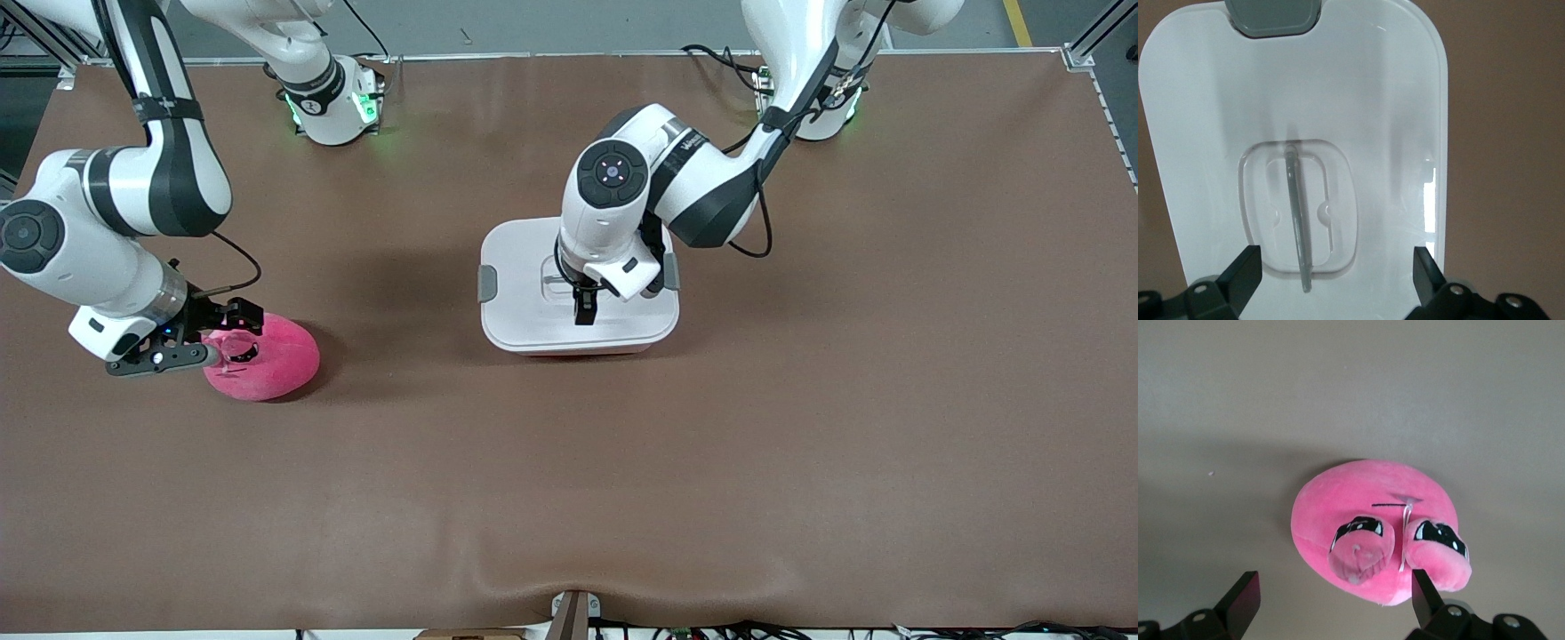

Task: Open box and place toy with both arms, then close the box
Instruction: 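Grasp the lid handle with the left gripper while the right gripper grasps the toy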

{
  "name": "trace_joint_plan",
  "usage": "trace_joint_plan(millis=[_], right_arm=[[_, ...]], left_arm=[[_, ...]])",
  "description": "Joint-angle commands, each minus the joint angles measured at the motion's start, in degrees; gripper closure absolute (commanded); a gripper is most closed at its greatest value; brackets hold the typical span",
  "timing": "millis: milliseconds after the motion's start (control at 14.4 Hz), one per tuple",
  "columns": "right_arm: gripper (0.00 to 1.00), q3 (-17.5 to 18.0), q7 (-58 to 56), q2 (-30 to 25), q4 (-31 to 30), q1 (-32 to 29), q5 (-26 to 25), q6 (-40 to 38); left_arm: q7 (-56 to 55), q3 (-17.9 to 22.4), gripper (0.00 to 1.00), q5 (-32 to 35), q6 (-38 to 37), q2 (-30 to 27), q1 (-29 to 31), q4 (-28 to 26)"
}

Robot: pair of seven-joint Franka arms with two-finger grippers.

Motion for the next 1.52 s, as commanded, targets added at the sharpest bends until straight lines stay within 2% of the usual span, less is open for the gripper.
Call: trace_joint_plan(millis=[0,347,485,554,693,762,832,901,1109,1317,1455], right_arm=[[0.00,0.08,-0.54,0.25,-0.73,-0.08,-1.66,1.60],[0.00,0.08,-0.28,2.19,-0.73,-0.52,-3.25,2.83],[0.00,0.08,-0.37,2.98,-0.65,-0.52,-3.34,2.92],[0.00,0.08,-0.37,3.24,-0.65,-0.34,-3.25,3.01],[0.00,0.08,-0.37,3.60,-0.65,-0.43,-3.25,3.01],[0.00,0.16,-0.37,3.77,-0.65,-0.60,-3.25,3.09],[0.00,0.08,-0.37,4.21,-0.56,-0.69,-3.25,3.36],[0.00,0.08,-0.37,4.39,-0.65,-0.69,-3.25,3.71],[0.00,0.08,-0.37,5.26,-0.47,-0.78,-3.25,4.32],[0.00,-0.01,-0.46,5.79,-0.47,-0.96,-3.25,5.20],[0.00,-0.01,-0.46,6.32,-0.30,-0.87,-3.34,5.20]], left_arm=[[-2.44,0.65,0.00,2.21,-0.44,0.31,-1.35,0.05],[-2.88,0.64,0.00,3.18,-0.36,1.45,-1.70,-0.65],[-2.97,0.64,0.15,3.18,-0.36,1.45,-1.79,-0.74],[-2.97,0.64,0.32,3.18,-0.36,1.45,-1.79,-0.92],[-2.97,0.56,0.51,3.18,-0.36,1.54,-1.88,-1.00],[-2.97,0.56,0.52,3.26,-0.36,1.54,-1.88,-1.00],[-2.97,0.64,0.63,3.27,-0.27,1.54,-2.23,-1.00],[-2.97,0.64,0.68,3.35,-0.27,1.54,-2.40,-1.00],[-2.97,0.64,0.92,3.35,-0.36,1.63,-2.49,-1.18],[-3.06,0.56,0.94,3.35,-0.36,1.54,-3.63,-1.53],[-4.45,0.64,1.00,3.35,-0.36,1.28,-3.72,-1.97]])
